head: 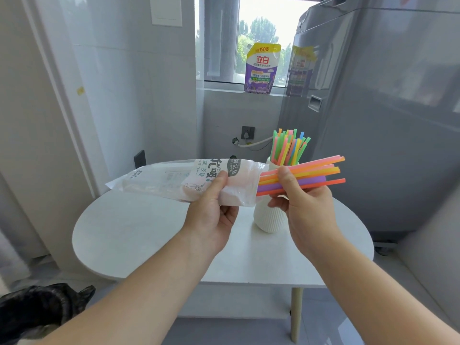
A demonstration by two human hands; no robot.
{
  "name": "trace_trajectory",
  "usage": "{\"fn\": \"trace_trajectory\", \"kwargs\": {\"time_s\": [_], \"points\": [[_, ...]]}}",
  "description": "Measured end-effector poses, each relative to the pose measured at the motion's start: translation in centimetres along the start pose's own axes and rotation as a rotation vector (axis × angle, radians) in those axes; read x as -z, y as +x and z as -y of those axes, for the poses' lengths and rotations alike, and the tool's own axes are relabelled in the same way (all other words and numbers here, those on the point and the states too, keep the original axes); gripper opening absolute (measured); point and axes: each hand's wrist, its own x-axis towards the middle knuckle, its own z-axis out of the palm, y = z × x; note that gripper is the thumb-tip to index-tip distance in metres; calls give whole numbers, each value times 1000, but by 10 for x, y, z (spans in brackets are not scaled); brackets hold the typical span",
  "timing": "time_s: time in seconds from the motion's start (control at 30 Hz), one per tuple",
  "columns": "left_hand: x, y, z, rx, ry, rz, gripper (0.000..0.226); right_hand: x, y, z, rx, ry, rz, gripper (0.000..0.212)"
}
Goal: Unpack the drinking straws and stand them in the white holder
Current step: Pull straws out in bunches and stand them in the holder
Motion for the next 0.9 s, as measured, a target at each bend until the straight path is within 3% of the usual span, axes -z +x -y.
{"fn": "trace_trajectory", "kwargs": {"time_s": [0.1, 0.23, 0.5, 0.73, 0.9], "points": [[2, 0, -4, 12, -15, -13, 19, 6, 4, 10, 17, 6, -8, 16], [8, 8, -12, 12, -23, -49, 22, 21, 13, 26, 10, 14, 27, 33], [14, 23, -11, 13, -12, -88, 22, 43, 32, 33, -8, 25, -80, 16], [21, 37, -12, -28, -31, -166, 26, 74, 55, 74, 167, -31, -140, 13], [22, 42, -9, -15, -28, -171, 23, 84, 65, 104, 302, -212, -155, 20]]}}
